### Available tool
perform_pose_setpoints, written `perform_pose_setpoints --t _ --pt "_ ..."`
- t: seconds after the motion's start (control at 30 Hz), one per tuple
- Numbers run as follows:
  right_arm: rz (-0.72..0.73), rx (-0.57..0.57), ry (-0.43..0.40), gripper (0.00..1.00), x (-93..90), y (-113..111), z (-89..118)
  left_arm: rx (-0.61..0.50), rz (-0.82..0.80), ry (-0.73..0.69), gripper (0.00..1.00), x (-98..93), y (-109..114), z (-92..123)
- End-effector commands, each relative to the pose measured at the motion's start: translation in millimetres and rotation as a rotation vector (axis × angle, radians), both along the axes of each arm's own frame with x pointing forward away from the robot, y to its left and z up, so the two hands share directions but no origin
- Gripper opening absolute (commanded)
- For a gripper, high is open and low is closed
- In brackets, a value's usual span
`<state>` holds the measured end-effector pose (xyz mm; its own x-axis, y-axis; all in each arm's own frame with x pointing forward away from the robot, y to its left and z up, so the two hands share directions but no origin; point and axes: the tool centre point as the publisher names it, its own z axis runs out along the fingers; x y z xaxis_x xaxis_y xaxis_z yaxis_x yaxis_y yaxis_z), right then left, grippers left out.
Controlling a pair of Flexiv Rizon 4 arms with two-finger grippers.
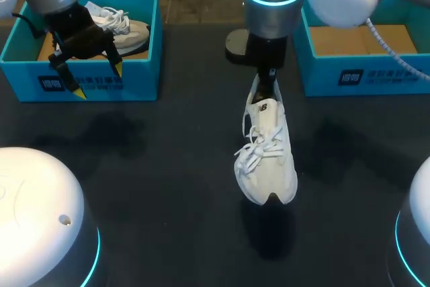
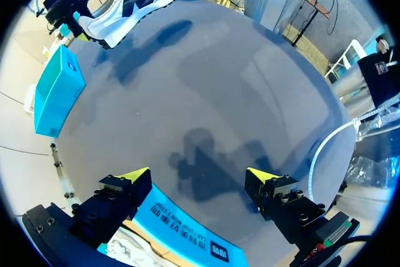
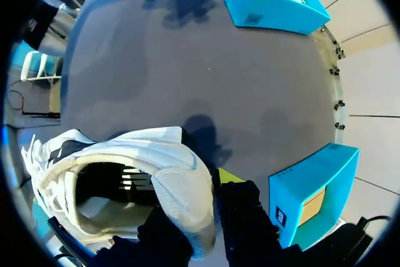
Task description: Take the shoe out of the shoebox, open the shoe tongue, remove and reinsert the insole, then place the shoe into the shoebox
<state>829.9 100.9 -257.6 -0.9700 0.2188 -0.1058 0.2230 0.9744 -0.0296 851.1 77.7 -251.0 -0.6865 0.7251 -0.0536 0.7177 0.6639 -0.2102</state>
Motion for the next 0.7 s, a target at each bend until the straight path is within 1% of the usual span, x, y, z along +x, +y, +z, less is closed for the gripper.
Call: perform_pose_setpoints --t 0.03,0.1,0.23,0.3,0.37,0.5,0.53,0.6,0.67,0.7 --pt "-0.002 -0.076 0.000 0.00 21.2 -31.8 24.1 0.003 -0.001 0.000 1.00 0.4 0.2 0.0" --pt "-0.002 -0.075 -0.002 0.00 33.4 -50.2 36.1 0.003 -0.001 0.000 1.00 0.4 0.2 0.0" --pt "0.042 -0.102 -0.051 0.00 65.0 -90.4 63.1 0.003 -0.001 0.000 1.00 0.4 0.2 0.0" --pt "0.074 -0.089 -0.079 0.00 79.5 -105.3 74.5 0.003 -0.001 0.000 1.00 0.4 0.2 0.0" --pt "0.102 -0.106 -0.091 0.00 95.3 -118.4 84.2 0.003 -0.001 0.000 1.00 0.4 0.2 0.0" --pt "0.147 -0.108 -0.116 0.00 124.6 -145.9 94.5 0.003 -0.001 0.000 1.00 0.4 0.2 0.0" --pt "0.157 -0.094 -0.118 0.00 134.3 -156.2 96.4 0.003 -0.001 0.000 1.00 0.4 0.2 0.0" --pt "0.161 -0.105 -0.114 0.00 147.5 -169.0 97.6 0.003 -0.001 0.000 1.00 0.4 0.2 0.0" --pt "0.167 -0.080 -0.106 0.00 160.3 -182.5 97.9 0.003 -0.001 0.000 1.00 0.4 0.2 0.0" --pt "0.160 -0.088 -0.095 0.00 170.2 -192.6 98.2 0.003 -0.001 0.000 1.00 0.4 0.2 0.0"
